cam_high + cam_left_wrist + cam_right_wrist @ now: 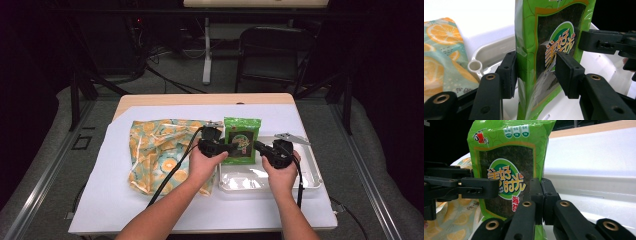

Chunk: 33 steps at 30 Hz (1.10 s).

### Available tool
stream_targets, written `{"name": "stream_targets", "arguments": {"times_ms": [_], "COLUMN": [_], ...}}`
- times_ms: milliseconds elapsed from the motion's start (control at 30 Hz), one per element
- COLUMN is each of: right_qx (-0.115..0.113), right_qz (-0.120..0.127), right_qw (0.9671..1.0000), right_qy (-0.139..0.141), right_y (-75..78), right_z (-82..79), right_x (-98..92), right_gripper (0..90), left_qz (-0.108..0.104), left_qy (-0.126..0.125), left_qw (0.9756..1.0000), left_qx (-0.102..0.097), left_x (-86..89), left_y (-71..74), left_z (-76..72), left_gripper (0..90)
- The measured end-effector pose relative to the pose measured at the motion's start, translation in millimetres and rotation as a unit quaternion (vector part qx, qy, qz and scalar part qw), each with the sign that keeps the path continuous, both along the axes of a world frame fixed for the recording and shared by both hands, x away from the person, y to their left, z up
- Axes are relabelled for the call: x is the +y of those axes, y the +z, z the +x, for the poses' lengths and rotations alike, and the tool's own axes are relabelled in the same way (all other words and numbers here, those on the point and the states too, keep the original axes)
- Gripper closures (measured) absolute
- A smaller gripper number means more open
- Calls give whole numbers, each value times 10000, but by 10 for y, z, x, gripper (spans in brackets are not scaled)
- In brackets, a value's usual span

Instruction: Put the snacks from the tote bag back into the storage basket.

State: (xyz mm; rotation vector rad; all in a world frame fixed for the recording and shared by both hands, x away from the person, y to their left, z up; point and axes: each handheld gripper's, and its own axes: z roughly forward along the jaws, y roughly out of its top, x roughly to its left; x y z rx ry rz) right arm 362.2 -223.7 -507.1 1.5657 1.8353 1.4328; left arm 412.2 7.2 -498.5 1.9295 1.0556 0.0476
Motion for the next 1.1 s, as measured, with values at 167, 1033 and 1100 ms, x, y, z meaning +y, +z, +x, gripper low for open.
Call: {"name": "stream_targets", "arguments": {"times_ms": [167, 1033, 1100], "right_qx": [23, 8, -1], "right_qz": [-11, 80, 102], "right_qw": [10000, 9999, 9999], "right_qy": [-21, -95, -94], "right_y": [-12, -46, -50], "right_z": [12, 71, 79], "right_x": [-10, 18, 23], "right_gripper": [892, 894, 894], "left_qz": [-19, 15, 30], "left_qy": [25, 53, 51], "left_qw": [10000, 10000, 10000], "left_qx": [35, 60, 63], "left_x": [-1, 64, 72], "left_y": [-18, 22, 26], "left_z": [21, 25, 23], "left_gripper": [537, 518, 517]}}
